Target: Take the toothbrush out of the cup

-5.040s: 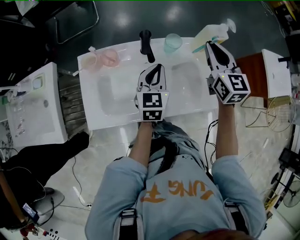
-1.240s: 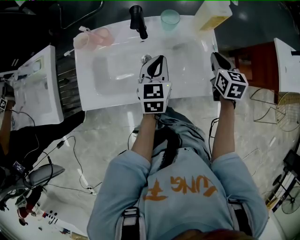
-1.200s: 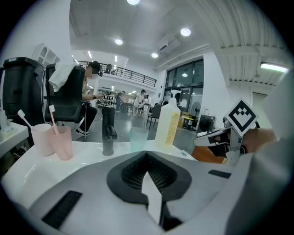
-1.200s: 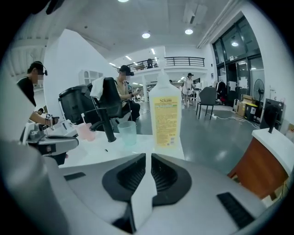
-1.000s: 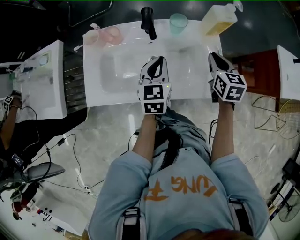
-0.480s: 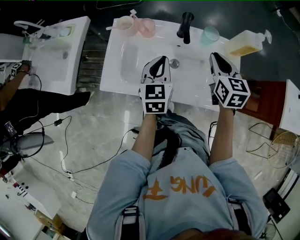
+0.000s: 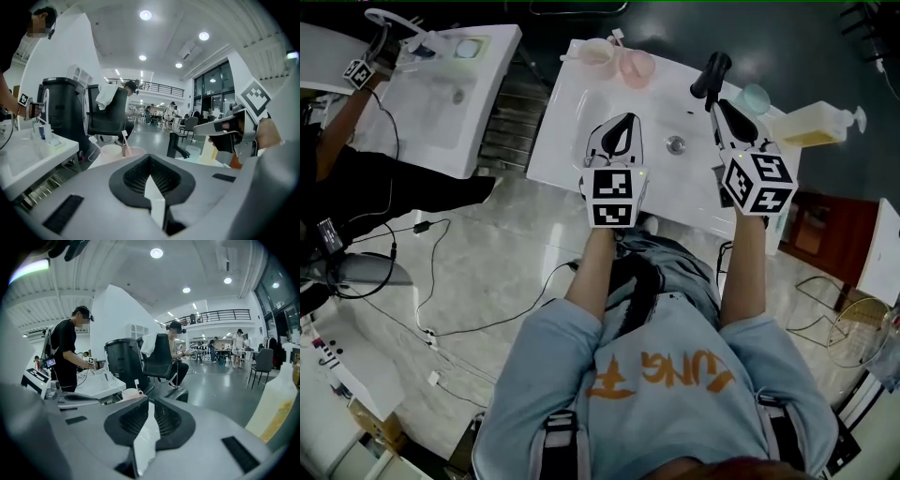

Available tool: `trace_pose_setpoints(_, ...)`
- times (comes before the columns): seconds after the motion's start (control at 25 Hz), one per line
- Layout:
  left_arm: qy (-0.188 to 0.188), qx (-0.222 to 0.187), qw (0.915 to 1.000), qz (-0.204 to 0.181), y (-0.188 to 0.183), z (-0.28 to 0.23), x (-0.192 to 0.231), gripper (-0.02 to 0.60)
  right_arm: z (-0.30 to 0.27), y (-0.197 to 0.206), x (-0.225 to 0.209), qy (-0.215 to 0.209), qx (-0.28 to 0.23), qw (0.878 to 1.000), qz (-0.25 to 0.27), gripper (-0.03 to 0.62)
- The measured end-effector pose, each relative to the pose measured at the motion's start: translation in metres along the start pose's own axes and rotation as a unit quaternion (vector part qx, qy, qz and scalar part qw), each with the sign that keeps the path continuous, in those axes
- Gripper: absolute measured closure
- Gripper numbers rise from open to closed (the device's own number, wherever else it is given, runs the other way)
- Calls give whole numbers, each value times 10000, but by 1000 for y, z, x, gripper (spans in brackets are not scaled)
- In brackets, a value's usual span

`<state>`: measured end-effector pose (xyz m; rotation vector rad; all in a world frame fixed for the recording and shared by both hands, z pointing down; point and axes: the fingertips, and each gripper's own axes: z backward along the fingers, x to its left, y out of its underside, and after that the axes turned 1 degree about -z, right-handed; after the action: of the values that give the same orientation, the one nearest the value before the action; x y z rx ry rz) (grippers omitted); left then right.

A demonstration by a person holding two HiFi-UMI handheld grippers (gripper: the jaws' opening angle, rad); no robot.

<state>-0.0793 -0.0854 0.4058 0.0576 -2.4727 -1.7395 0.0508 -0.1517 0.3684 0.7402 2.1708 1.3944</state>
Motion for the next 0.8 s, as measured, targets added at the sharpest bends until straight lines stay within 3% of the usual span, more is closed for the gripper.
trace_pose_setpoints(0.4, -124, -77, 9999, -14, -17, -3, 42, 574, -50, -30, 47, -457, -80, 9987, 229, 545)
trace_pose_setpoints(0.8, -201, -85, 9997, 94, -25, -13, 88, 574, -101, -33, 73, -597, 166, 9975, 330, 545)
